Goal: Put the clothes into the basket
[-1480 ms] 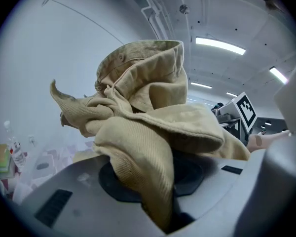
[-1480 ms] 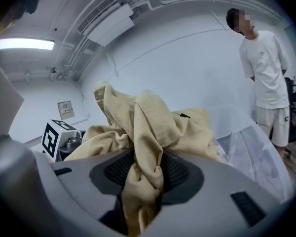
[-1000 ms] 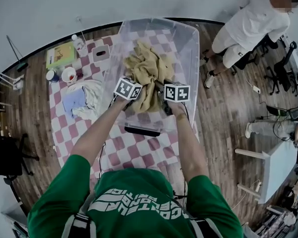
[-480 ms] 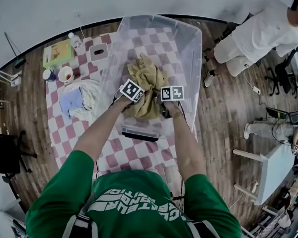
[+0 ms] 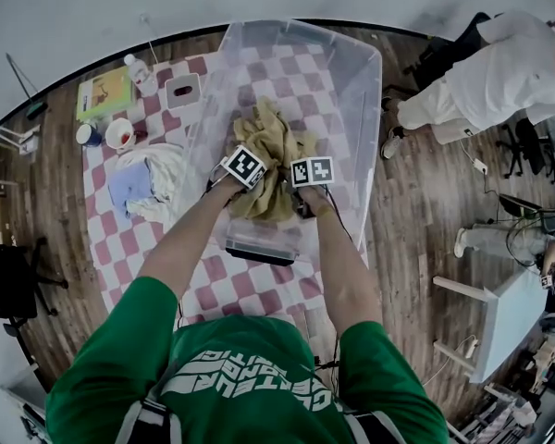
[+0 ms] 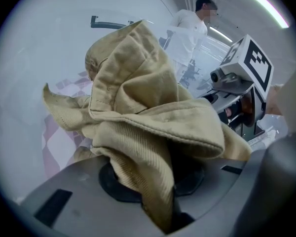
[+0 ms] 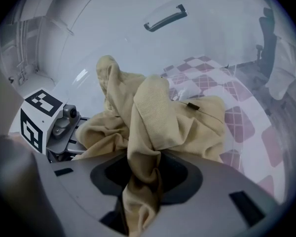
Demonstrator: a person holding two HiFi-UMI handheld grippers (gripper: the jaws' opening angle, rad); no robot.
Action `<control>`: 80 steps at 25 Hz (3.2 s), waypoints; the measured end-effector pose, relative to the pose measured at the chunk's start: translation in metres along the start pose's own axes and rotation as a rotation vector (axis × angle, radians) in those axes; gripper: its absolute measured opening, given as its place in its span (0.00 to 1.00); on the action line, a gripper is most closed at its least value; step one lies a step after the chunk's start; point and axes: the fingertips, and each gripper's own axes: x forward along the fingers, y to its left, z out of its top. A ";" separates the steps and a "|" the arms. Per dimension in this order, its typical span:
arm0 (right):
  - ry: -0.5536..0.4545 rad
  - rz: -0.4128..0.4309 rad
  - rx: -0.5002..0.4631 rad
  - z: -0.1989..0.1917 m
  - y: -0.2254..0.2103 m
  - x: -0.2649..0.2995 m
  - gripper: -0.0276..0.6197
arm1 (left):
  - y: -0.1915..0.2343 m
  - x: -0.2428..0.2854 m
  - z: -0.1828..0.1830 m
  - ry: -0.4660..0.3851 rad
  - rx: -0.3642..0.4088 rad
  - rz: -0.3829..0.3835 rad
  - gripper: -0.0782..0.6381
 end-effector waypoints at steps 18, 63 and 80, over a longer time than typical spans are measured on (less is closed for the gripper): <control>-0.012 -0.118 -0.161 0.015 0.005 -0.044 0.36 | 0.011 -0.047 0.013 -0.031 0.066 0.115 0.39; -0.784 -0.111 -0.608 -0.008 0.291 -0.309 0.06 | -0.168 -0.411 0.017 -0.966 0.286 0.173 0.11; -0.710 -0.089 -0.665 -0.067 0.371 -0.246 0.06 | -0.104 -0.458 -0.112 -0.990 0.133 0.245 0.11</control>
